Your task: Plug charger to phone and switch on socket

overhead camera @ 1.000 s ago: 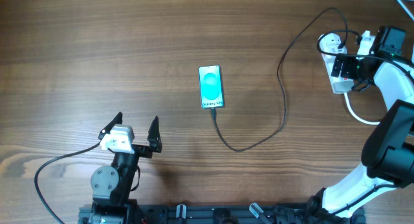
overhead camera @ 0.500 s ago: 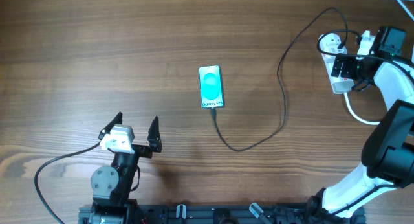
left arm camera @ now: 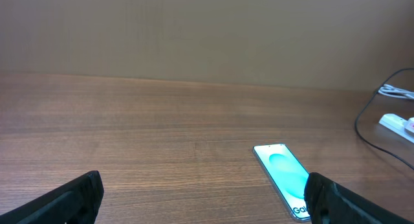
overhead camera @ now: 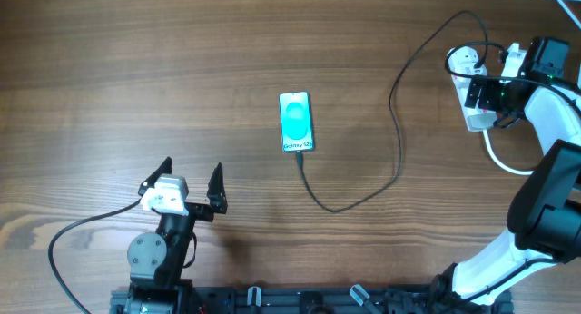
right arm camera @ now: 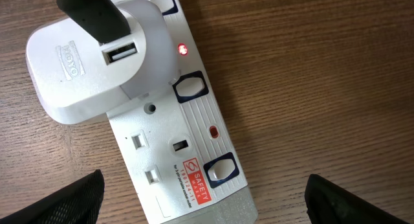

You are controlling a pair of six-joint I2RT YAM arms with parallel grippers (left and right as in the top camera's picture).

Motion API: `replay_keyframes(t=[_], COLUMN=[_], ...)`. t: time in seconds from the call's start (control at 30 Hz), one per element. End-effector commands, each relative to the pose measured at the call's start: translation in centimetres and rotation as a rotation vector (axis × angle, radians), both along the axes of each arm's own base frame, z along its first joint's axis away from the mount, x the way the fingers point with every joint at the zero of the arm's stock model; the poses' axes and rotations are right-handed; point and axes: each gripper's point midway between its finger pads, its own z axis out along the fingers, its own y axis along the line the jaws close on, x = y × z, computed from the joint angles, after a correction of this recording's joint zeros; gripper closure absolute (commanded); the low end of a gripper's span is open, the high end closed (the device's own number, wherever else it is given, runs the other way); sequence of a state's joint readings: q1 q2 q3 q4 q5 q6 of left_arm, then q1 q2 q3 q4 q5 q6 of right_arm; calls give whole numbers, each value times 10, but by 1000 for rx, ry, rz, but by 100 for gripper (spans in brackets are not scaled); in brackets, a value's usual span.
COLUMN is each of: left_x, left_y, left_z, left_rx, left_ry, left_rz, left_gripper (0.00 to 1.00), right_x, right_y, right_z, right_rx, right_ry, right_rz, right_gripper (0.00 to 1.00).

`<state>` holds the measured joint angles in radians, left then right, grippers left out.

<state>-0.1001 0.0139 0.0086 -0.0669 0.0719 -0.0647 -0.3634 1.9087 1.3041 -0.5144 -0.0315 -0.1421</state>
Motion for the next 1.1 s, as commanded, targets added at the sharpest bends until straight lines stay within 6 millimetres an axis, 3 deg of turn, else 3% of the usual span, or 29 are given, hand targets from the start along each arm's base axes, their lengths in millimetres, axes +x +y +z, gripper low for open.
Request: replay_keyframes(t=[0.0, 0.17, 0.27, 0.4, 0.73, 0.83, 1.07], left_x=[0, 0, 0, 0, 0, 0, 0], left_y=[1, 1, 1, 1, 1, 1, 1], left_z=[-1, -1, -1, -1, -1, -1, -1], left_rx=[6, 6, 6, 6, 6, 6, 6], left_ry=[-1, -1, -1, -1, -1, -2, -2], left_rz=[5, 5, 5, 5, 5, 5, 5], left_gripper=[0, 0, 0, 0, 0, 0, 0], right_x=[4, 6, 12, 29, 32, 26, 8], right_y=[-5, -5, 11, 71, 165, 179, 179], right_z=[12, 18, 29, 68, 126, 153, 215], right_rx=[-14, -19, -27, -46, -52, -57, -79], right_ry=[-29, -43, -67, -156, -292, -353, -500], right_rz=[-19, -16, 22, 157, 360, 388, 386], right_gripper=[0, 0, 0, 0, 0, 0, 0])
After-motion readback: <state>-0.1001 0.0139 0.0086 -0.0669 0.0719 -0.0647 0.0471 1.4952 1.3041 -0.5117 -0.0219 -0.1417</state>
